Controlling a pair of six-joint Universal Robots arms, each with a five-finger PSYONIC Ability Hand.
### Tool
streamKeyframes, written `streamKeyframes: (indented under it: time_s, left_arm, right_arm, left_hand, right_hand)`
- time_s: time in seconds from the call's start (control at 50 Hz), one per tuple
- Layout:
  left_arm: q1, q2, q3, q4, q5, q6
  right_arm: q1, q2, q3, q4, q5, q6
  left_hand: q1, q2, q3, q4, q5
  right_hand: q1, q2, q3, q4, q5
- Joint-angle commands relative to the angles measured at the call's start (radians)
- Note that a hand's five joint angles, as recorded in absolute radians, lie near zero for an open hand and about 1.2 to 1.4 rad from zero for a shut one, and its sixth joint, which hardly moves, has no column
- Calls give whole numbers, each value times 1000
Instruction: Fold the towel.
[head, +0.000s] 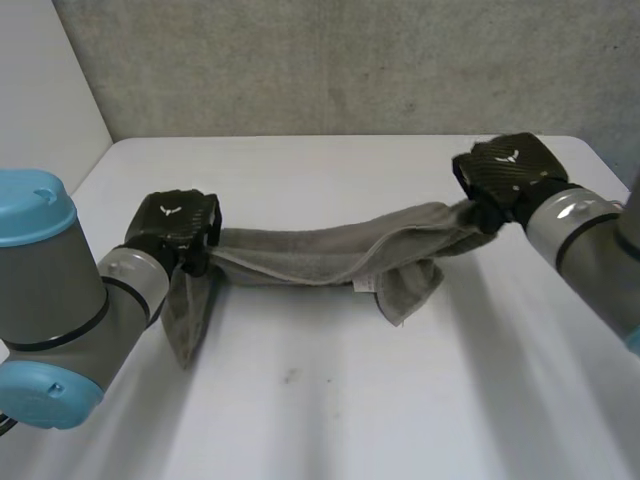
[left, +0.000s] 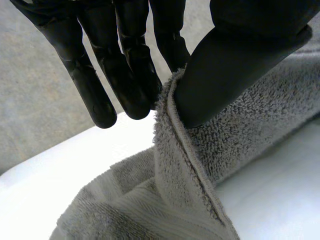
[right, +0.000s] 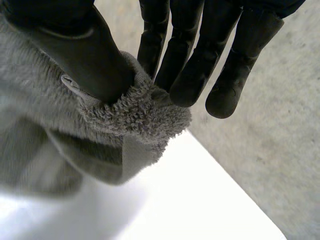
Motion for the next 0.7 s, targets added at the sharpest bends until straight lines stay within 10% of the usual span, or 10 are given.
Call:
streamKeyframes:
  time_s: [0.02,0.7]
  left_arm:
    - [-2,-45,-28,19,29,0]
    - [-90,-265,-39,231,99,-9]
  right_arm:
    - [-22,6,27,82,1,-110]
    - [-148,-69,195,-95,-18,68]
  left_hand:
    - [206,179,179,177,194]
    - [-519,-546,-546,-547,-531]
  right_hand:
    - [96,105,68,59,95]
    - [96,105,68,59,95]
